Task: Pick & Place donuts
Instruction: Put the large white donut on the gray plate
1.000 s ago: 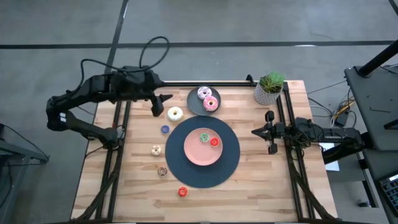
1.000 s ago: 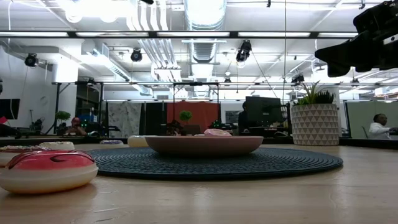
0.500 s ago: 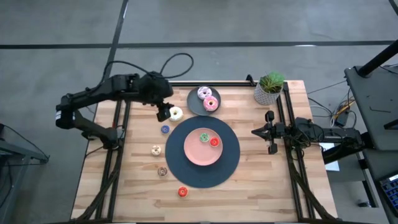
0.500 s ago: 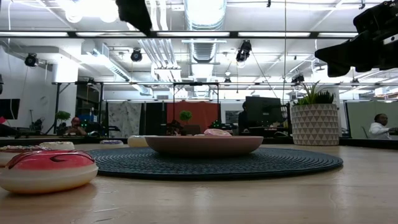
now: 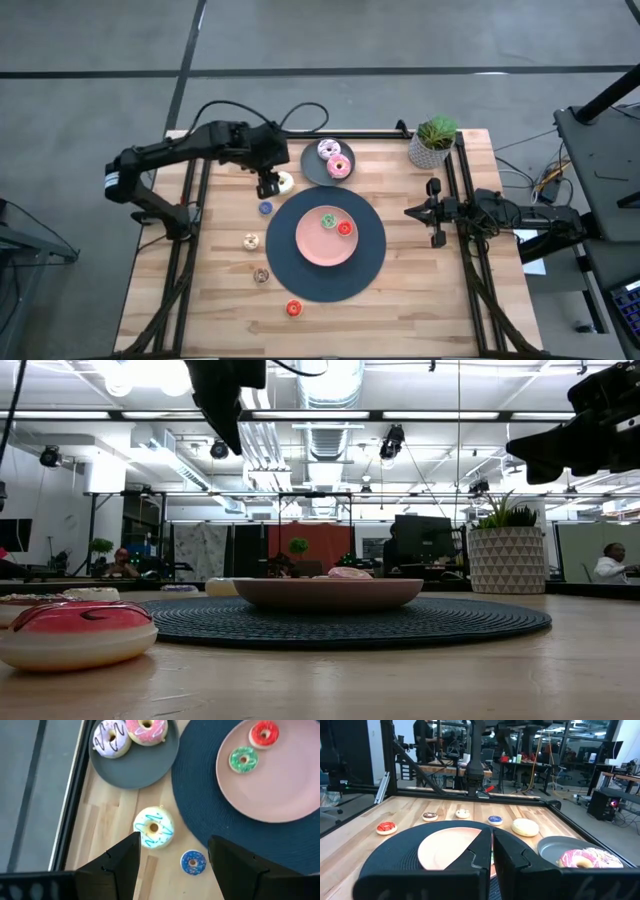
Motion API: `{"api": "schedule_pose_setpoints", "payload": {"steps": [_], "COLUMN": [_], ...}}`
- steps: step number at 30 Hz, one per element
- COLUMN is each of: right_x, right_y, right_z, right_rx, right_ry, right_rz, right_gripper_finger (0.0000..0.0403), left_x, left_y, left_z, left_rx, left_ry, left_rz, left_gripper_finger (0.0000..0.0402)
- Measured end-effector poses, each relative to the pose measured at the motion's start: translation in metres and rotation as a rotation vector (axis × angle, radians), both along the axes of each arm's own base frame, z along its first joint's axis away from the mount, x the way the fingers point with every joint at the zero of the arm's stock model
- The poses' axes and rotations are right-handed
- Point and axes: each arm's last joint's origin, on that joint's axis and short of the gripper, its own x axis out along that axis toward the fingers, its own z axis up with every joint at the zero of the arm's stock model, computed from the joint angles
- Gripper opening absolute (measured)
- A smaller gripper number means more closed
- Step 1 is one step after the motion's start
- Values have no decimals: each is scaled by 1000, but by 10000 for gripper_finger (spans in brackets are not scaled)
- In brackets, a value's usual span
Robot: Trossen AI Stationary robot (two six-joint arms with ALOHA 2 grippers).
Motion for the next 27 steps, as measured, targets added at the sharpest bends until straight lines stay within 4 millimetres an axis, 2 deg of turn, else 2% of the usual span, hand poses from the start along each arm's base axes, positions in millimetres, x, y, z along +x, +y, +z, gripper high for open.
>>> {"api": "schedule_pose_setpoints", "payload": {"steps": [6,16,27], "right_x": [0,0,0], "right_y": [0,0,0], "right_z": [0,0,0], "right_rx": [0,0,0], "right_ry": [3,3,3], "right_rz": [0,0,0], "right_gripper_finger": [8,8,9], "left_x": [9,22,37], "left_y": [2,9,20], "left_z": [-9,-25,-48], "left_rx": [32,84,-2], "left_ry": [62,138,201], "left_rz": [-70,-36,-23], "left_gripper_finger": [202,202,202]}}
